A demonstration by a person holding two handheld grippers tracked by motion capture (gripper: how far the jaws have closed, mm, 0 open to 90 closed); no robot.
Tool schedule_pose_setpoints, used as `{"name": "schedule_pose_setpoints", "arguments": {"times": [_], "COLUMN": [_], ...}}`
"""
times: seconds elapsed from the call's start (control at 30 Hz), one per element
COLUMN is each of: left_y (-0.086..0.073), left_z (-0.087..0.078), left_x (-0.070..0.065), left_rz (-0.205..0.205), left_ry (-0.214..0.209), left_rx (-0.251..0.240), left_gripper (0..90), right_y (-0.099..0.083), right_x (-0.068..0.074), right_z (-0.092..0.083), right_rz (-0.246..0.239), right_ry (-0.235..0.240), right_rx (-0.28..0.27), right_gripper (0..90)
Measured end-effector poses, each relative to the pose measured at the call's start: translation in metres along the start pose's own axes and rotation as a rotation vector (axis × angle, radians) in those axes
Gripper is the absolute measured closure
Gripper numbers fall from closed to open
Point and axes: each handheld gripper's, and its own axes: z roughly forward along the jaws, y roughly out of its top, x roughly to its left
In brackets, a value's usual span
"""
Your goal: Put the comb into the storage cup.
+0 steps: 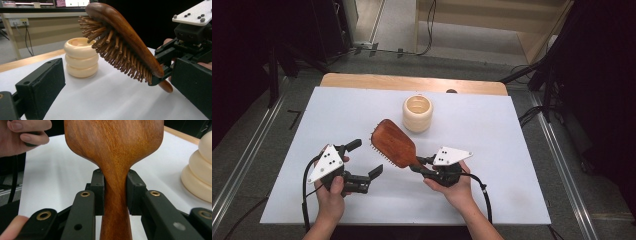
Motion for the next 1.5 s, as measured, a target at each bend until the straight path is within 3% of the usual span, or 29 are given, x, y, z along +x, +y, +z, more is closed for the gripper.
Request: {"name": "schedule_pose_setpoints", "arguments": {"times": [0.37, 0.63, 0.87, 1.17, 1.5], "left_y": [0.015, 0.018, 0.021, 0.025, 0.028], "left_z": [0.025, 0.041, 0.052, 0.060, 0.069], "left_x": [-0.011, -0.014, -0.019, -0.018, -0.022], "left_rz": [-0.024, -0.057, -0.054, -0.100, -0.133], "left_ry": [-0.040, -0.042, -0.049, -0.036, 0.023], "left_rx": [-0.018, -0.003, 0.006, 0.002, 0.029], "left_gripper": [0.0, 0.0, 0.0, 0.0, 0.4], "right_y": [0.000, -0.001, -0.001, -0.001, -0.002], "right_x": [-0.001, -0.003, -0.003, -0.001, 0.002], "right_z": [-0.006, -0.012, -0.014, -0.015, -0.014], "right_rz": [0.007, 0.018, 0.016, 0.009, 0.002], "right_ry": [-0.009, -0.024, -0.035, -0.045, -0.052], "right_rx": [-0.049, -0.081, -0.092, -0.104, -0.121], "right_gripper": [69.6, 69.6, 69.6, 69.6, 69.6]}}
